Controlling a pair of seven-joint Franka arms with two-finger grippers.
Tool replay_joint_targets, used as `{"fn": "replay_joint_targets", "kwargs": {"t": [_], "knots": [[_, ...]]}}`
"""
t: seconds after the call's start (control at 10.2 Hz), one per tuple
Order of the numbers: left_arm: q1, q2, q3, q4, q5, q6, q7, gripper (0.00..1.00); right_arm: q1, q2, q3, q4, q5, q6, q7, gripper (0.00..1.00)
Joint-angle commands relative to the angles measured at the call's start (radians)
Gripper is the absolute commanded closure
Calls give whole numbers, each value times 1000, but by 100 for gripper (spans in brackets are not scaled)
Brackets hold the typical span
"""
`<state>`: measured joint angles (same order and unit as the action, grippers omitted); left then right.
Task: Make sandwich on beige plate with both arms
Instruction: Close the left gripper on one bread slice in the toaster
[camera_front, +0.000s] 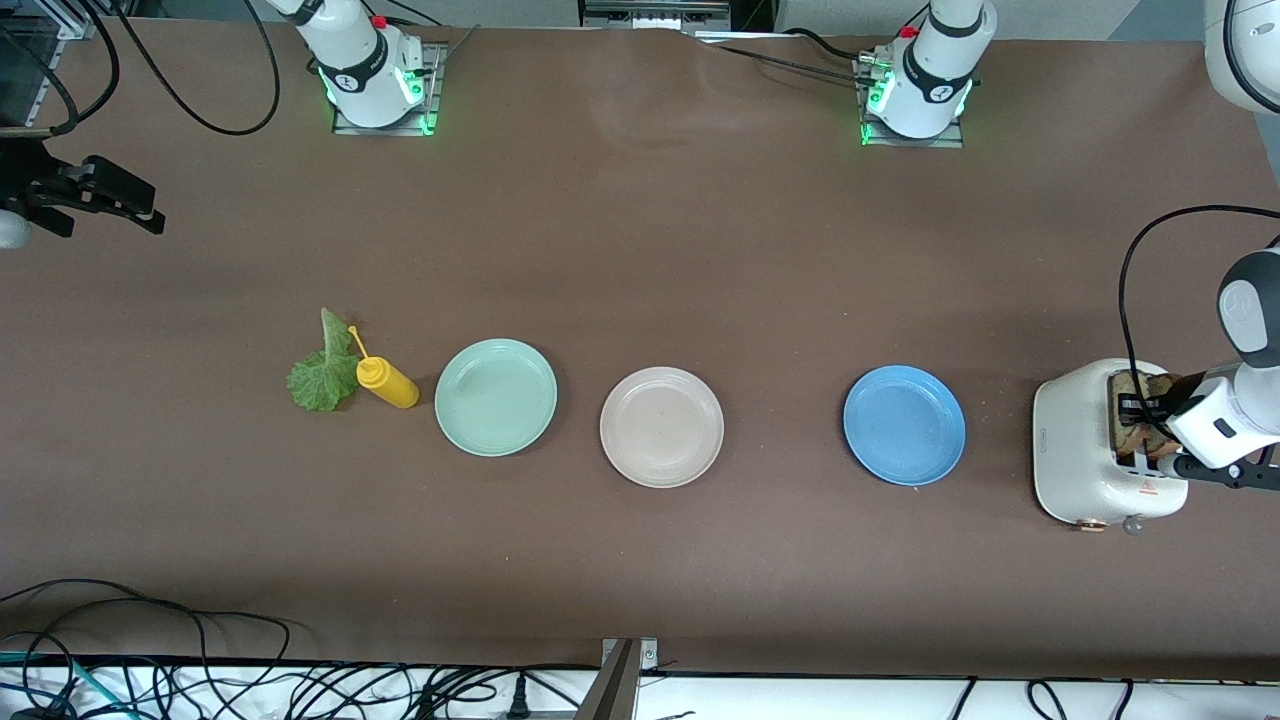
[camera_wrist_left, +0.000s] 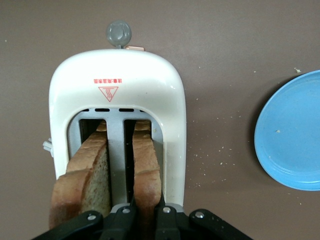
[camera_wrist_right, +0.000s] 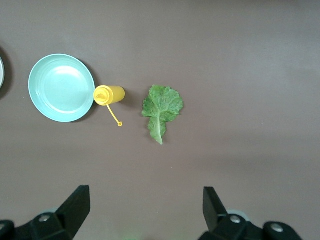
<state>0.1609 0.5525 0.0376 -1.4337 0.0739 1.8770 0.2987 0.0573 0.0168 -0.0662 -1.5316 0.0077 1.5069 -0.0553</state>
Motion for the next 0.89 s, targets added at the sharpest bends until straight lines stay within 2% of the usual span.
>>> {"fn": "replay_joint_targets", "kwargs": {"t": [0.0, 0.3, 0.79], "knots": [[-1, 10, -19, 114, 12, -100, 5, 100, -2, -3, -3, 5, 17, -11, -6, 0], [-1, 6, -22, 131, 12, -122, 8, 100, -2, -3, -3, 5, 17, -11, -6, 0], [-6, 4, -28, 240, 12, -245, 7, 100, -2, -3, -1, 5, 15, -11, -6, 0]]}}
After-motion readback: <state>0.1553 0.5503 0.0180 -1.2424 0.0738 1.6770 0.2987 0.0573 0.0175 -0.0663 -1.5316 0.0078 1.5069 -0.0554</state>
